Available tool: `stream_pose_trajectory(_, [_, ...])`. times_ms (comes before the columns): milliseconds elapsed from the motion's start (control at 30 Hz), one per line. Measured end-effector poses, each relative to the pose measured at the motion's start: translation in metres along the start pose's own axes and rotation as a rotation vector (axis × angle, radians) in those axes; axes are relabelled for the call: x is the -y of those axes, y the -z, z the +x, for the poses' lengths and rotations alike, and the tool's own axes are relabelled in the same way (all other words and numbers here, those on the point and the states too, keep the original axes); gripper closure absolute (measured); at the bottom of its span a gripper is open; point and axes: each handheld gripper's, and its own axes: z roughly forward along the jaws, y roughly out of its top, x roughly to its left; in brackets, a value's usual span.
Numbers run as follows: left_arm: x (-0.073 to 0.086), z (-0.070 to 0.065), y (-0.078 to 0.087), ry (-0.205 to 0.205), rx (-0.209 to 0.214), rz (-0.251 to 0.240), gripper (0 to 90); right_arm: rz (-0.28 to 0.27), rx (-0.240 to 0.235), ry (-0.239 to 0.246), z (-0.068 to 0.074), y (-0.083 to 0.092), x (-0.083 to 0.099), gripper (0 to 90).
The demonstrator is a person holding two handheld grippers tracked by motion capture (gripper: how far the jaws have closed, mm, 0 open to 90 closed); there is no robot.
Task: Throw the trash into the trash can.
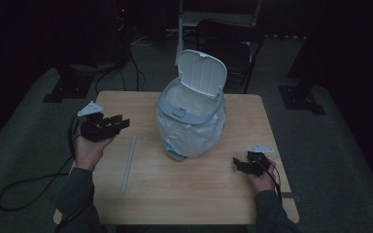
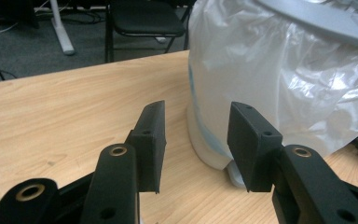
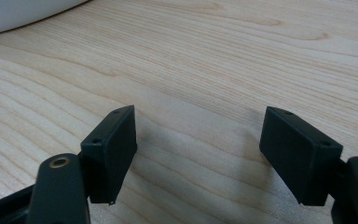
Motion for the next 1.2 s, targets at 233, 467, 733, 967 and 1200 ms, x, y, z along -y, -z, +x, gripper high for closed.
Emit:
stream_pose_trajectory(233, [0.013, 0.002, 0.003, 0.015, -0.021, 0.005, 56.3, 0.000, 0.000, 0.001, 0.000, 0.000, 0.000, 26.3])
stream_pose_trajectory(467, [0.026, -0.002, 0.000, -0.006, -0.028, 0.017, 55.8, 0.000, 0.001, 0.002, 0.000, 0.000, 0.000, 26.3])
stream_pose_trajectory(733, [0.042, -0.001, -0.006, -0.003, -0.031, 0.037, 55.8, 0.000, 0.001, 0.001, 0.000, 0.000, 0.000, 26.3])
stream_pose_trajectory(967, [0.055, -0.002, -0.008, 0.004, -0.025, 0.046, 55.9, 0.000, 0.001, 0.001, 0.000, 0.000, 0.000, 26.3])
stream_pose_trajectory(1200, [0.072, -0.004, -0.014, 0.014, -0.033, 0.065, 55.7, 0.000, 0.000, 0.002, 0.000, 0.000, 0.000, 26.3])
